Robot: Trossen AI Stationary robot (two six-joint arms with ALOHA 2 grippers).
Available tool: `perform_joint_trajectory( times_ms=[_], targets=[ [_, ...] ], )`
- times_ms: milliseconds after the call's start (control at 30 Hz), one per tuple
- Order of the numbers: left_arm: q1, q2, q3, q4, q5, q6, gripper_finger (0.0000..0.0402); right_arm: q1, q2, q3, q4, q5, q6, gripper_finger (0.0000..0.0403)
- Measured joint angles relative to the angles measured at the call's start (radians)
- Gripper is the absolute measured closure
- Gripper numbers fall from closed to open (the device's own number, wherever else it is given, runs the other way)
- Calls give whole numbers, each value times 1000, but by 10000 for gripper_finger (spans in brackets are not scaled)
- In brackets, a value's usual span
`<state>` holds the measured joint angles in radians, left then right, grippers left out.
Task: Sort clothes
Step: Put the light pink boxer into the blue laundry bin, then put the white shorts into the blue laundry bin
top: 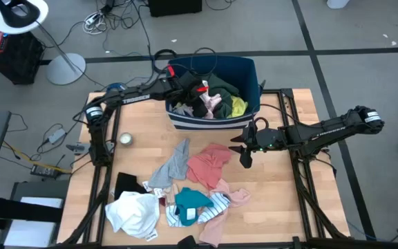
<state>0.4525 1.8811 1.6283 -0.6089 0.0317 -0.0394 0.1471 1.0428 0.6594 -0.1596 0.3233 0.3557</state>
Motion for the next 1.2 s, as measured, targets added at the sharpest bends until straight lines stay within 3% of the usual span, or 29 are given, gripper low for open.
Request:
perform_joint_trajectory(
  times_ms=[200,400,867,1200],
  targets=[
    [4,44,0,4,0,-44,238,0,0,0,0,0,0,238],
    [5,8,-2,-6,-1,-30,238,0,0,0,-1,0,0,238],
    [-64,-347,-2,-51,-22,-15,238,0,0,0,-29,0,0,238],
    [-298,-552,-34,-318,-158,-106,239,0,0,0,-30,0,0,238]
  ],
)
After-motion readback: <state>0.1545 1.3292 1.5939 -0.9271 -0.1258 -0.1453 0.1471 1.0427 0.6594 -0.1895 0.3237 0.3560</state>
